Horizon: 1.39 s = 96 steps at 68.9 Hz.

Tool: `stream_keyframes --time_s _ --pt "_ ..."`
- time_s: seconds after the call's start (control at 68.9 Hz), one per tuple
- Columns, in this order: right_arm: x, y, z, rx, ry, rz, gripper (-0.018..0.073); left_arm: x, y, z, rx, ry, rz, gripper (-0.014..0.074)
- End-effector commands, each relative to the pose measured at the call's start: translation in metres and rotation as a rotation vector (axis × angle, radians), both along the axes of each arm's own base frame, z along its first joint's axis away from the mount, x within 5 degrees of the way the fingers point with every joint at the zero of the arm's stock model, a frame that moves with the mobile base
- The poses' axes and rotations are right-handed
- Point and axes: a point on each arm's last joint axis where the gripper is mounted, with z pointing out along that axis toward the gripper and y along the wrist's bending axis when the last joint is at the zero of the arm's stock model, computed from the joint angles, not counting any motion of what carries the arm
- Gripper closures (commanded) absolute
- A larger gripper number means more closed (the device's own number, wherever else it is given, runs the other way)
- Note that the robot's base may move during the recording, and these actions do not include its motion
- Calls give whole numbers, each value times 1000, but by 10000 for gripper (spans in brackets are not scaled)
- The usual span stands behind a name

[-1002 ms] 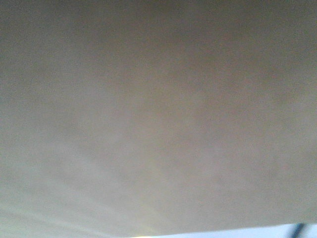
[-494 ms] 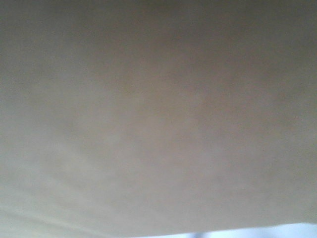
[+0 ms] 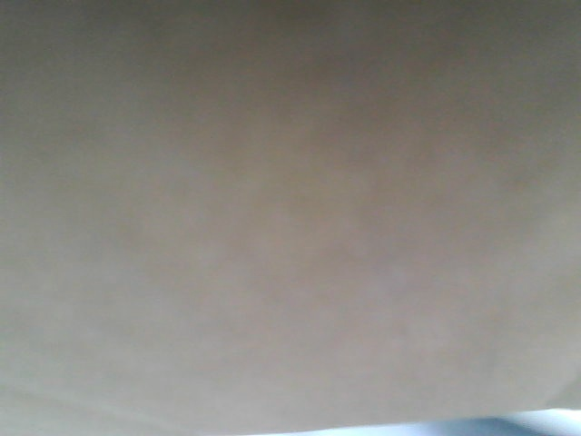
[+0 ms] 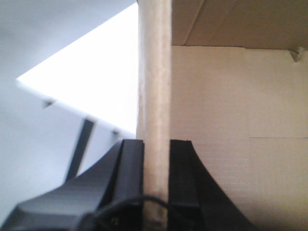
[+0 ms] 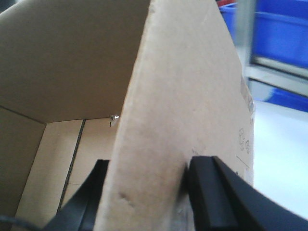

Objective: Grab box from left shelf to table start
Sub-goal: 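Carry the box with both grippers while the base turns toward the table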

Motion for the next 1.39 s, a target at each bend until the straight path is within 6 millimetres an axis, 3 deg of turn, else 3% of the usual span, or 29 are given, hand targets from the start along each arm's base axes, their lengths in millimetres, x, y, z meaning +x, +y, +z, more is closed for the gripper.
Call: stream_keyframes --time_s 0.0,1.379 --pt "-4 -3 17 30 -125 -33 503 2 4 -4 92 56 30 696" --pt "-4 -3 17 30 -125 -33 503 2 4 -4 92 56 30 696"
